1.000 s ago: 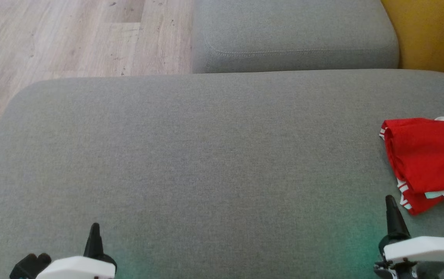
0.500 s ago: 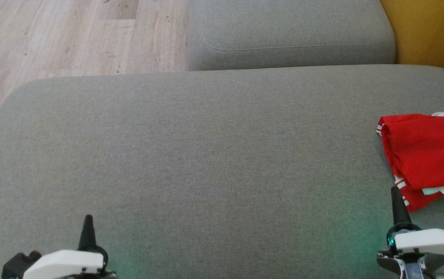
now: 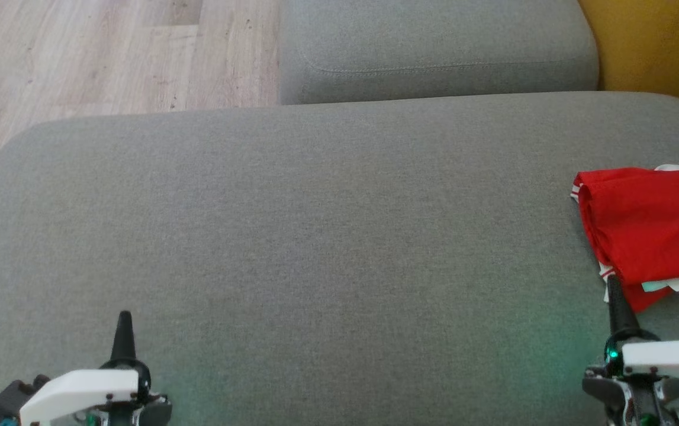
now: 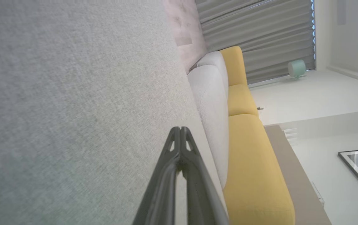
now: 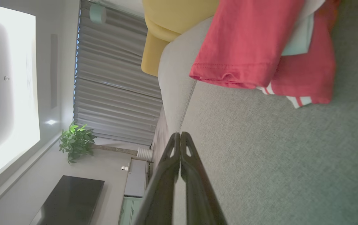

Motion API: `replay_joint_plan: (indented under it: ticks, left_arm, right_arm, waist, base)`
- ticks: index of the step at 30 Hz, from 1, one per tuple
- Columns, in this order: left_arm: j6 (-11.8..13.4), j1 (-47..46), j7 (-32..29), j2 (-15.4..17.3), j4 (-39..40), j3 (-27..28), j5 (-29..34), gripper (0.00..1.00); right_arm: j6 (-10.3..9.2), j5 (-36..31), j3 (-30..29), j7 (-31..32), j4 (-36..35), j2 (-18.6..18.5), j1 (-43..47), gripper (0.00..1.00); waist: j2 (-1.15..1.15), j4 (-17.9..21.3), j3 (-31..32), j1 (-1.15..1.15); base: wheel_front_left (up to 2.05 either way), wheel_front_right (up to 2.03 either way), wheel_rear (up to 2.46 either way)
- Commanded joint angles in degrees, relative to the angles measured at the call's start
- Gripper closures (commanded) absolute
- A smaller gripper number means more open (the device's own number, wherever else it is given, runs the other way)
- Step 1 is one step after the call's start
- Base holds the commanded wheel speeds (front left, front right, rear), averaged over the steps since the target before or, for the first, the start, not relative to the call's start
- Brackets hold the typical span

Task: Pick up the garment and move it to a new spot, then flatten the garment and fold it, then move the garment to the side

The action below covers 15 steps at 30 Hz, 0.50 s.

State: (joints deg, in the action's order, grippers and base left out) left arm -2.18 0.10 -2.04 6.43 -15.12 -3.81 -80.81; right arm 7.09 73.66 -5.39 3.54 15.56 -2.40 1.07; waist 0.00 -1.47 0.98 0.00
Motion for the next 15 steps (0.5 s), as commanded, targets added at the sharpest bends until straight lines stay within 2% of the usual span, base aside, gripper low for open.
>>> replay_joint_plan:
  ticks: [1, 15]
  left_arm:
    - [-0.7, -3.5, -0.4, 0.0, 1.5, 2.5, -1.1, 1.0]
    - [-3.2, -5.0, -2.5, -1.8, 1.3, 6.6, -6.9, 1.0]
  right_arm:
    - [0.32, 1.8, 0.7, 0.4, -1.8, -0.5, -3.8, 1.0]
    - [0.36, 11.0, -0.3, 1.7, -1.7, -0.6, -5.7, 1.0]
  waist:
    - [0.0, 0.1, -0.1, 0.0]
    - [0.0, 0.8, -0.7, 0.0]
  base:
    - [0.0, 0.0, 0.0]
    - [0.0, 0.0, 0.0]
